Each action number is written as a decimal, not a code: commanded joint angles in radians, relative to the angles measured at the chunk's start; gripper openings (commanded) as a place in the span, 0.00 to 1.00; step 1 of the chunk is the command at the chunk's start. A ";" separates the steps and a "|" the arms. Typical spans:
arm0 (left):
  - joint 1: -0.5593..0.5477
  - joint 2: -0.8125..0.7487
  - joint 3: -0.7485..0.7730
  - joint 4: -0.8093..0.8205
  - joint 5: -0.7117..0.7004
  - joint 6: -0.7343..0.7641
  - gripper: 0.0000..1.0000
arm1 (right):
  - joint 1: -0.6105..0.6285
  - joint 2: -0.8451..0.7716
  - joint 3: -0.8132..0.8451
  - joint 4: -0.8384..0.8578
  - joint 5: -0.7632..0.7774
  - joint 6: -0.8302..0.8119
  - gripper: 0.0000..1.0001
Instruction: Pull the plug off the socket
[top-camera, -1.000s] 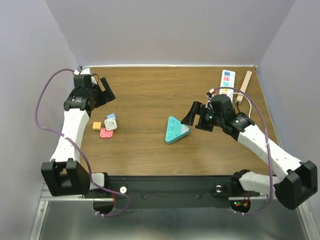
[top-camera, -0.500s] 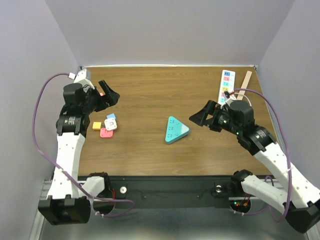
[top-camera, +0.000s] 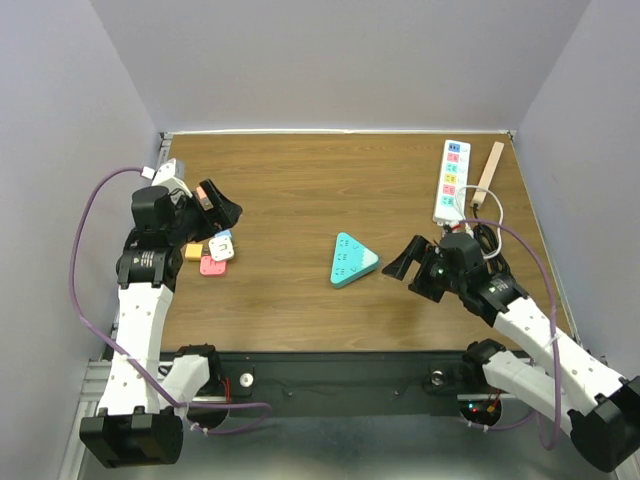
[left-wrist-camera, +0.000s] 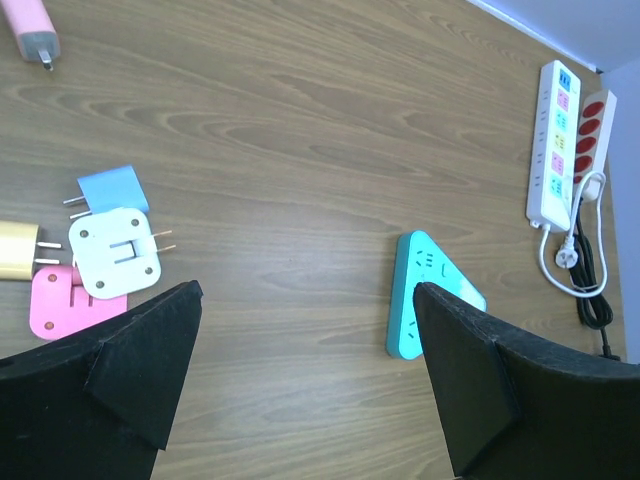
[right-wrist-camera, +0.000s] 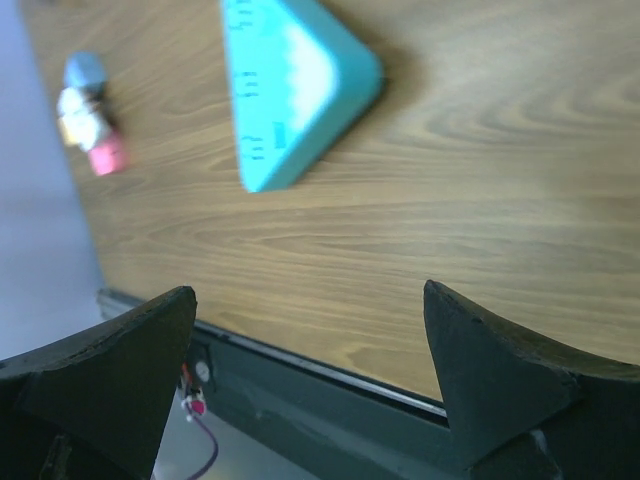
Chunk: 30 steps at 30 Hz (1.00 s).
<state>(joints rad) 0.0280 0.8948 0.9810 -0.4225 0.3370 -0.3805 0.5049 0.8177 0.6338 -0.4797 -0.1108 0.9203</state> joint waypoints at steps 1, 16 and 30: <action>0.003 -0.033 -0.024 0.013 0.011 -0.008 0.99 | 0.001 0.012 -0.066 0.190 0.114 0.127 1.00; 0.001 -0.062 -0.088 -0.012 -0.036 0.020 0.99 | 0.000 0.518 -0.089 0.665 0.066 0.219 1.00; 0.003 -0.054 -0.091 -0.006 -0.059 0.035 0.99 | -0.002 0.686 -0.013 0.787 0.009 0.253 0.01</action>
<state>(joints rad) 0.0280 0.8516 0.8898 -0.4469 0.2932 -0.3710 0.5037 1.5391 0.6136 0.3386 -0.1349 1.1816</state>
